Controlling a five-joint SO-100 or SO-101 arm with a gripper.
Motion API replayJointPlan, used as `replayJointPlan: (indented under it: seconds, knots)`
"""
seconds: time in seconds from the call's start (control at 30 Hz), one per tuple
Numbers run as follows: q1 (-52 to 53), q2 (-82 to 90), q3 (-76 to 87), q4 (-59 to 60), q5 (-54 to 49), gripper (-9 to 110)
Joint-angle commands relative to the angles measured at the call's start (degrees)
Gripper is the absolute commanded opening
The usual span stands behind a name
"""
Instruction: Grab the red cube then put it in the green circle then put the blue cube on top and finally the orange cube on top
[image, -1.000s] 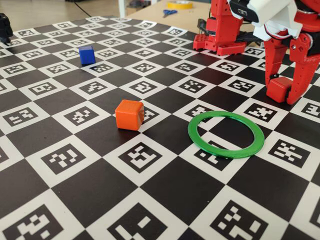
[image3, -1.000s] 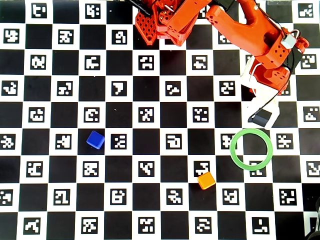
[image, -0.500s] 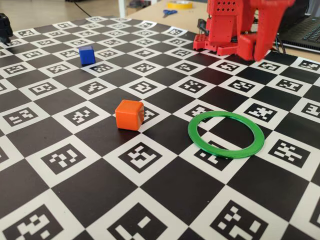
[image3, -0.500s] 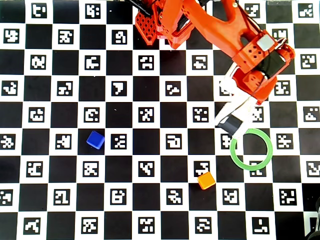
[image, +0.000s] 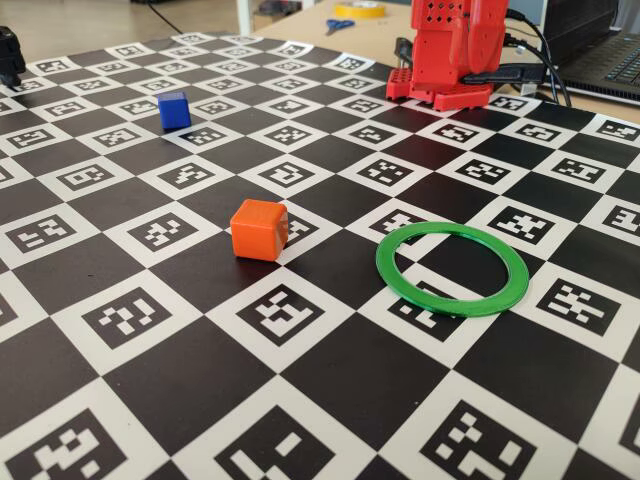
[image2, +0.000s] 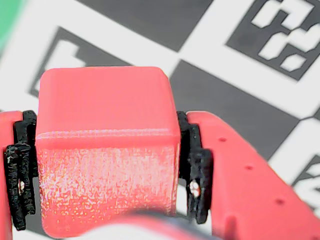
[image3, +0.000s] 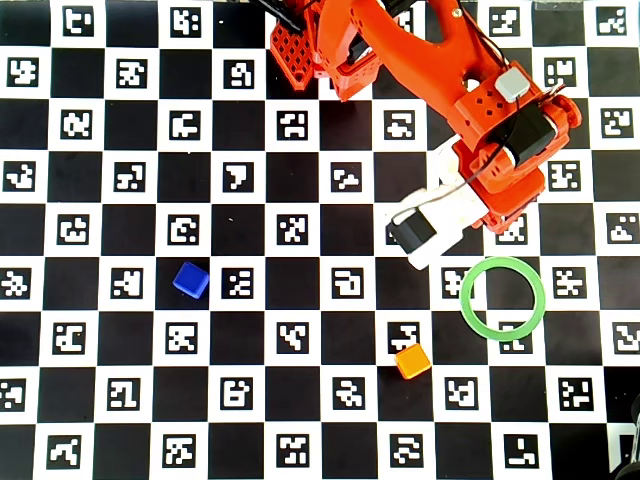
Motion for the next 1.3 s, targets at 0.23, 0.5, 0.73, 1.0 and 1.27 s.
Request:
replayJointPlan:
  seconds: [0.23, 0.5, 0.73, 1.0, 1.27]
  knots:
    - [0.4, -1.9, -10.8, -4.3, 10.8, 0]
    - [0.4, -13.3, -23.8, -3.0, 14.2, 0]
    - [0.3, -22.9, -32.3, -2.4, 16.6, 0]
    - [0.1, -29.9, -33.6, -5.8, 19.6, -1]
    - [-0.6, -34.1, -33.3, -9.9, 21.8, 0]
